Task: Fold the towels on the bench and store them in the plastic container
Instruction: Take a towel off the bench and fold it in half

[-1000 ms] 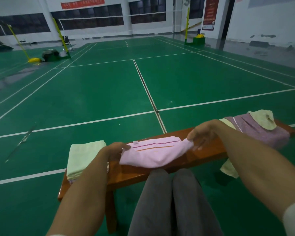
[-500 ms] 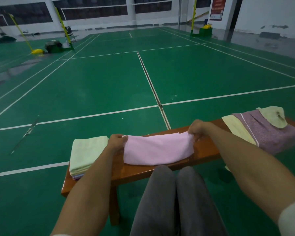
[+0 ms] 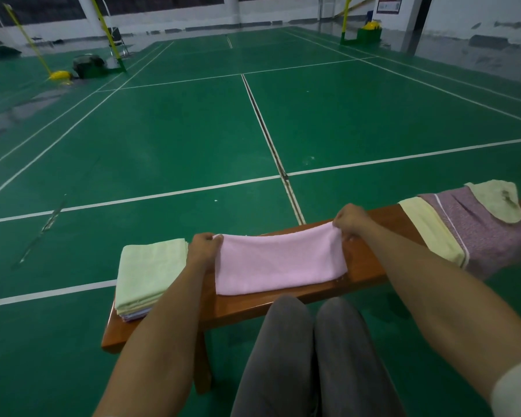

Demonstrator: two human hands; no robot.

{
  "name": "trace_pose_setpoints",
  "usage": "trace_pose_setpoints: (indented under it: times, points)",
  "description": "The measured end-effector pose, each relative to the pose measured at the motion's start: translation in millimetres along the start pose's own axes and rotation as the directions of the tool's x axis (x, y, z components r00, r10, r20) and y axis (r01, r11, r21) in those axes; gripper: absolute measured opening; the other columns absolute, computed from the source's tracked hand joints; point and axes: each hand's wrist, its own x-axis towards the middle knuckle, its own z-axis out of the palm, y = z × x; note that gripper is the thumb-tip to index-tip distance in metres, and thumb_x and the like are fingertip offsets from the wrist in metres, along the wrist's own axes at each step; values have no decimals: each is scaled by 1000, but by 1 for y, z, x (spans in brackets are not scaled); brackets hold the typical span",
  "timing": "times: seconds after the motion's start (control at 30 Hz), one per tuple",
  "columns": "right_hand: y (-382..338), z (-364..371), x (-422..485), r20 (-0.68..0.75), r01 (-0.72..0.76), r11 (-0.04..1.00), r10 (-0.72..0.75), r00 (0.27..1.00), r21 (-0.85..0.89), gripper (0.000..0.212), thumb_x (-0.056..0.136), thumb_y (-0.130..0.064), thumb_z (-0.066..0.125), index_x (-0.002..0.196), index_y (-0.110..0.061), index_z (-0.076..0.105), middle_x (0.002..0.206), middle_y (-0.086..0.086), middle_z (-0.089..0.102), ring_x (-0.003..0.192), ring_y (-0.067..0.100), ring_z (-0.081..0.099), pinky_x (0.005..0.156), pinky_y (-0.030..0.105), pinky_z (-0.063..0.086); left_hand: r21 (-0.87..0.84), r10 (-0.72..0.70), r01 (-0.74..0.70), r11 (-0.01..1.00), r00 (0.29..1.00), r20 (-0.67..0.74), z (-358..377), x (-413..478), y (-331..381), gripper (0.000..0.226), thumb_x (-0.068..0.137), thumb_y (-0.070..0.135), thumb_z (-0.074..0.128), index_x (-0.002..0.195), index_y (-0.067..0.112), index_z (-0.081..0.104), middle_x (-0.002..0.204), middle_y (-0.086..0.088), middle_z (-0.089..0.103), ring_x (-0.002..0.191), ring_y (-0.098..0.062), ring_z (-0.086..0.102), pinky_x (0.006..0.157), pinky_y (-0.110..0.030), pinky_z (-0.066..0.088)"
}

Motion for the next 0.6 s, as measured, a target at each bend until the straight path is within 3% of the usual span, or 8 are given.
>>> trace_pose_setpoints:
  times: [0.07, 0.2, 0.3, 0.43, 0.6]
  points:
    - [-1, 3, 4, -31, -9, 1000, 8, 999, -17, 17, 97, -19, 61, 98, -6, 72, 80, 11, 73, 54, 22, 71, 63, 34, 63, 34, 7, -7, 999, 1000, -15, 1, 5, 0, 18, 94, 37, 63, 90, 21, 71, 96, -6, 71, 92, -31, 65, 88, -43, 57]
    - [-5, 12, 14, -88, -25, 997, 18, 996, -80, 17, 96, -29, 66, 97, -12, 72, 81, 6, 70, 64, 21, 69, 58, 25, 51, 140, 2, 6, 990, 999, -50, 7, 12, 0, 28, 96, 40, 59, 103, 18, 75, 99, -5, 71, 96, -32, 65, 82, -34, 48]
    - [-9, 20, 22, -94, -34, 994, 23, 995, -108, 16, 96, -30, 66, 97, -15, 69, 86, 6, 68, 74, 23, 66, 54, 24, 39, 193, 4, 9, 981, 998, -63, 13, 19, -4, 29, 96, 39, 57, 87, 16, 70, 87, -5, 69, 89, -32, 65, 76, -35, 50]
    - [-9, 32, 34, -87, -51, 986, 38, 995, -157, 14, 96, -28, 64, 98, -14, 69, 90, 7, 68, 80, 26, 64, 62, 27, 41, 243, 2, 9, 970, 999, -46, 23, 28, -11, 31, 96, 39, 57, 76, 17, 63, 83, -8, 69, 85, -33, 66, 80, -38, 55]
    - [-7, 49, 47, -77, -57, 975, 42, 996, -216, 15, 97, -27, 63, 104, -15, 70, 92, 7, 63, 80, 27, 58, 68, 28, 43, 301, 6, 6, 954, 999, -37, 33, 37, -20, 32, 98, 42, 54, 90, 16, 70, 89, -9, 72, 88, -32, 67, 84, -40, 56]
